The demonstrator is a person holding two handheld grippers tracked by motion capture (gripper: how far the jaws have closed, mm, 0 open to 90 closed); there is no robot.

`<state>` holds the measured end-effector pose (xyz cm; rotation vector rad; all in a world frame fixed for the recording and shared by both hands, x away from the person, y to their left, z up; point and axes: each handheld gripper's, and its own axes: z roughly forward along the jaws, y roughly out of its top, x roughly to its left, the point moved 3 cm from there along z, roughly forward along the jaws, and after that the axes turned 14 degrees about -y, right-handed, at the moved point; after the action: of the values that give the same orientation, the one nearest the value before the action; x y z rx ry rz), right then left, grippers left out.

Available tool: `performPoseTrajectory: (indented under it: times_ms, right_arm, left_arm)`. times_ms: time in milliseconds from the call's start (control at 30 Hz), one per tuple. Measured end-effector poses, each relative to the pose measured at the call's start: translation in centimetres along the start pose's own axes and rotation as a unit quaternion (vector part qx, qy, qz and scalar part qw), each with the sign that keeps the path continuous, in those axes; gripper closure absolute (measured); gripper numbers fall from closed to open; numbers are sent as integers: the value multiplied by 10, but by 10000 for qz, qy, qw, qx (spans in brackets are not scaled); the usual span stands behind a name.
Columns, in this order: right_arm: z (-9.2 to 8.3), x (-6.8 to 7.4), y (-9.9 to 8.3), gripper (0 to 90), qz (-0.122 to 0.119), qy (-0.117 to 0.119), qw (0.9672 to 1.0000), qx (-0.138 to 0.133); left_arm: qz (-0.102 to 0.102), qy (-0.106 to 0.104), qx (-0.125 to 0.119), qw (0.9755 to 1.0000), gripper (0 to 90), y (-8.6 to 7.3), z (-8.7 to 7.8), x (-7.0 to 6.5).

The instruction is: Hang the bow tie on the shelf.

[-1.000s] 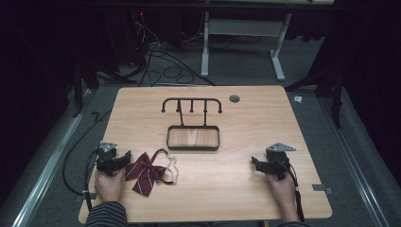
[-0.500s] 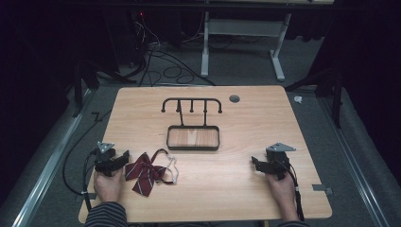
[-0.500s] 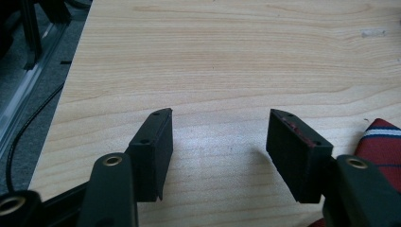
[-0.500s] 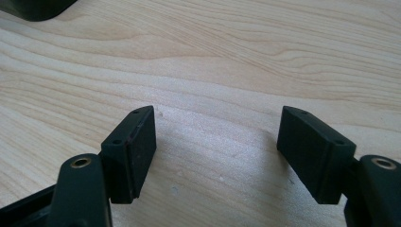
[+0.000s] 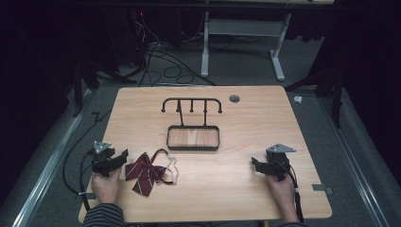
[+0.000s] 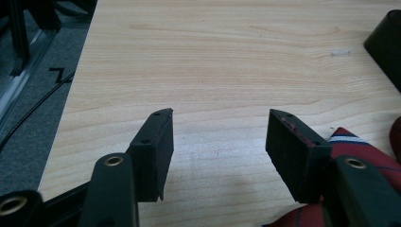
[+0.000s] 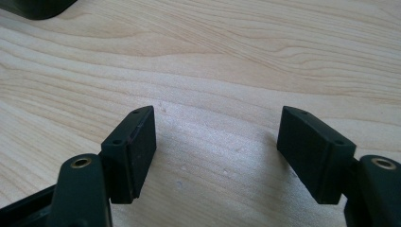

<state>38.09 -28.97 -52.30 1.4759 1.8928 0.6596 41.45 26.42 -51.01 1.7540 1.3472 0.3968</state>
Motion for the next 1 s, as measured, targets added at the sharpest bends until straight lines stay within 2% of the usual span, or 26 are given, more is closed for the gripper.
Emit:
performPoseTrajectory:
  times_ms: [133, 433, 600, 767, 1000]
  right_arm:
    - [0, 0, 0, 301, 0, 1, 10000, 0]
    - [0, 0, 0, 301, -5, 8, 10000, -1]
    - [0, 0, 0, 300, -7, 9, 10000, -2]
    - [0, 0, 0, 300, -8, 10, 10000, 2]
    - [0, 0, 0, 300, -8, 11, 10000, 2]
  left_arm:
    - [-6, -160, -63, 9999, 429, 3, -2, -6]
    - [280, -393, -94, 9988, 432, 13, -5, -30]
    - [320, -492, -140, 9982, 434, 16, -7, -37]
    - [443, -687, -191, 9965, 435, 21, -9, -50]
    - [565, -834, -139, 9948, 437, 24, -8, -62]
